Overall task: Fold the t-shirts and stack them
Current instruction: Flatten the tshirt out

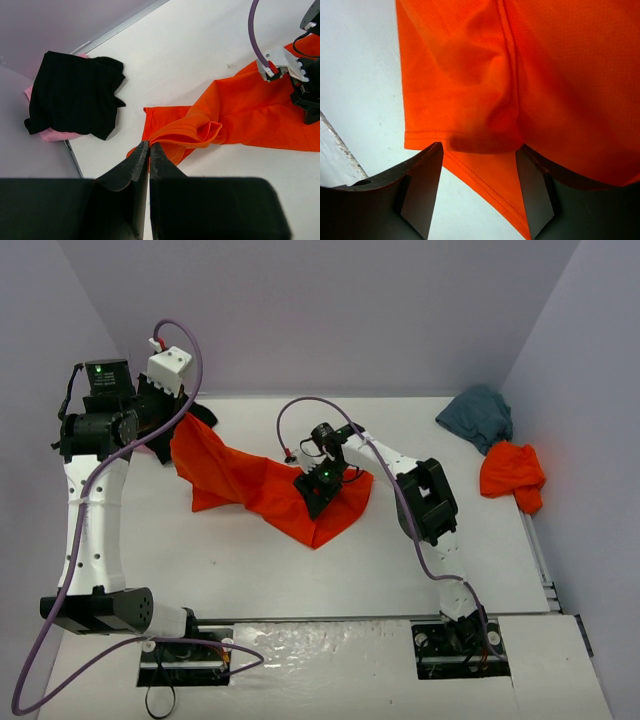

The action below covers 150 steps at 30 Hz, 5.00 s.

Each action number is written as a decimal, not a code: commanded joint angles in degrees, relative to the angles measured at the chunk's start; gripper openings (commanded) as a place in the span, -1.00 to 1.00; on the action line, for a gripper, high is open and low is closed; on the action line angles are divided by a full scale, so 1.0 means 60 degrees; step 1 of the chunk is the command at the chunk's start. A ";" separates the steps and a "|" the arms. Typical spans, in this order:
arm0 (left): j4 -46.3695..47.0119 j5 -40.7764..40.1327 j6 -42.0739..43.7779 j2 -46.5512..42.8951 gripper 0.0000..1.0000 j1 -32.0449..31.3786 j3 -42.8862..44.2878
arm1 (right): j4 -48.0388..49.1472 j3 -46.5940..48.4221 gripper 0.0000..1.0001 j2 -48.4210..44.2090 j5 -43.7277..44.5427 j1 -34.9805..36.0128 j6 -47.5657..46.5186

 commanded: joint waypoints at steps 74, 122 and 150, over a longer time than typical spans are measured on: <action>0.0514 -0.0141 0.0240 -0.0132 -1.00 -0.0103 -0.0069 | -0.1101 0.0964 -0.02 -0.0032 -0.0247 0.0199 -0.0845; 0.2407 -0.1800 -0.1014 -0.0468 -1.00 -0.0089 0.0447 | 0.1475 0.0537 -1.00 -0.2678 0.8095 -0.0215 -0.0253; 0.0913 -0.3774 -0.2526 -0.1976 -1.00 -0.0001 0.5886 | 0.2517 0.2267 -1.00 -0.8946 0.8521 -0.2098 -0.0949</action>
